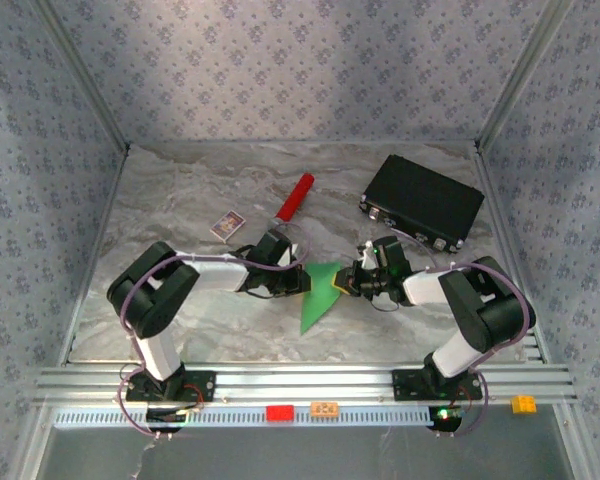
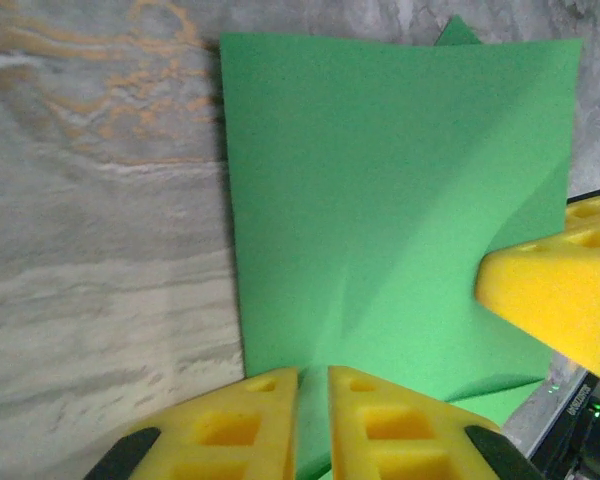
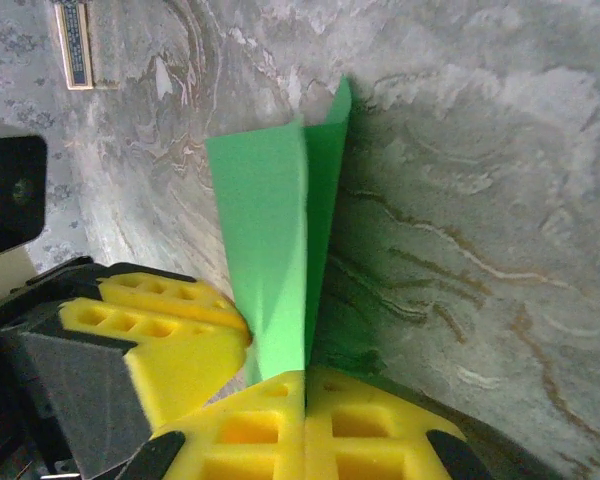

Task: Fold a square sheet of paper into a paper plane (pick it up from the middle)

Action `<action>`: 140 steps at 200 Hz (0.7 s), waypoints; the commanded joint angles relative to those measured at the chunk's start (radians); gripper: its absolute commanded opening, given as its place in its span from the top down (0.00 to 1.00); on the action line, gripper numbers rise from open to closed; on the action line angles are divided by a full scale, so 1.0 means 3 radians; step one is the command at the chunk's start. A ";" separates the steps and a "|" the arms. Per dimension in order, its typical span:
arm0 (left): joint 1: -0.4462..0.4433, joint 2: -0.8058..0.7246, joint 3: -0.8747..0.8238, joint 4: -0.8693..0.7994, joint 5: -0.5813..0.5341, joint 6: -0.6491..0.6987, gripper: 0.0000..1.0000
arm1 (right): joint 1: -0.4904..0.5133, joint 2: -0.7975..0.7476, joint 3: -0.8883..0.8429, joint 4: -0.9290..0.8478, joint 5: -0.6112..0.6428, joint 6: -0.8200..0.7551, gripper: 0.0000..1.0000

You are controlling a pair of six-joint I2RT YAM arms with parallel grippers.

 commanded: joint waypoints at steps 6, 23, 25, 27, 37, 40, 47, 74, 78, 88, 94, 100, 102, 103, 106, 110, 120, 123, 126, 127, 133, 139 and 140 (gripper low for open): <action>0.0020 -0.0363 -0.0028 -0.0234 -0.0232 0.0181 0.77 | 0.0012 -0.0173 -0.0042 -0.0006 0.0178 0.0289 0.97; 0.0010 -0.0525 -0.0029 -0.0344 -0.0339 0.0312 0.73 | 0.0044 -0.0310 -0.0117 -0.0036 0.0396 0.0550 0.97; 0.0003 -0.0540 -0.0030 -0.0354 -0.0350 0.0331 0.72 | 0.0046 -0.0323 -0.0129 -0.0037 0.0432 0.0586 0.97; 0.0001 -0.0555 -0.0028 -0.0371 -0.0362 0.0341 0.72 | 0.0052 -0.0342 -0.0143 -0.0037 0.0459 0.0622 0.97; -0.0034 -0.0620 -0.0027 -0.0426 -0.0430 0.0431 0.71 | 0.0067 -0.0405 -0.0199 0.0008 0.0574 0.0801 0.98; -0.0049 -0.0639 -0.0032 -0.0437 -0.0452 0.0460 0.70 | 0.0073 -0.0421 -0.0216 0.0032 0.0599 0.0854 0.98; -0.0091 -0.0672 -0.0027 -0.0479 -0.0508 0.0534 0.69 | 0.0090 -0.0444 -0.0246 0.0094 0.0648 0.0962 0.98; -0.0332 -0.0730 0.0030 -0.0675 -0.0757 0.0855 0.62 | 0.0167 -0.0469 -0.0292 0.0210 0.0777 0.1255 0.98; -0.0384 -0.0726 0.0049 -0.0713 -0.0800 0.0896 0.62 | 0.0178 -0.0468 -0.0284 0.0221 0.0781 0.1275 0.98; -0.0505 -0.0707 0.0092 -0.0804 -0.0919 0.1019 0.59 | 0.0201 -0.0474 -0.0270 0.0223 0.0791 0.1300 0.98; -0.0584 -0.0695 0.0130 -0.0871 -0.1003 0.1091 0.58 | 0.0208 -0.0481 -0.0255 0.0222 0.0799 0.1304 0.98; -0.0659 -0.0680 0.0167 -0.0930 -0.1102 0.1156 0.57 | 0.0220 -0.0487 -0.0248 0.0208 0.0806 0.1303 0.98; -0.0688 -0.0672 0.0175 -0.0948 -0.1130 0.1181 0.56 | 0.0222 -0.0487 -0.0247 0.0206 0.0807 0.1302 0.98; -0.0702 -0.0670 0.0176 -0.0958 -0.1148 0.1190 0.56 | 0.0223 -0.0490 -0.0244 0.0202 0.0807 0.1301 0.98; -0.0738 -0.0656 0.0189 -0.0980 -0.1192 0.1218 0.55 | 0.0228 -0.0493 -0.0240 0.0194 0.0815 0.1299 0.98; -0.0782 -0.0641 0.0208 -0.1015 -0.1244 0.1261 0.54 | 0.0224 -0.0495 -0.0231 0.0186 0.0813 0.1296 0.98; -0.0893 -0.0595 0.0262 -0.1092 -0.1379 0.1338 0.53 | 0.0230 -0.0498 -0.0230 0.0174 0.0820 0.1294 0.98; -0.0923 -0.0577 0.0277 -0.1109 -0.1417 0.1358 0.53 | 0.0232 -0.0499 -0.0230 0.0173 0.0822 0.1297 0.98; -0.0951 -0.0564 0.0297 -0.1131 -0.1462 0.1377 0.53 | 0.0234 -0.0503 -0.0230 0.0173 0.0822 0.1298 0.98; -0.0961 -0.0557 0.0303 -0.1139 -0.1475 0.1380 0.52 | 0.0237 -0.0503 -0.0230 0.0173 0.0822 0.1299 0.98; -0.1019 -0.0522 0.0337 -0.1177 -0.1561 0.1407 0.52 | 0.0234 -0.0503 -0.0230 0.0164 0.0827 0.1293 0.98; -0.1064 -0.0487 0.0371 -0.1209 -0.1642 0.1429 0.52 | 0.0234 -0.0502 -0.0230 0.0153 0.0833 0.1294 0.97; -0.1072 -0.0483 0.0379 -0.1214 -0.1646 0.1434 0.52 | 0.0234 -0.0502 -0.0230 0.0153 0.0835 0.1294 0.97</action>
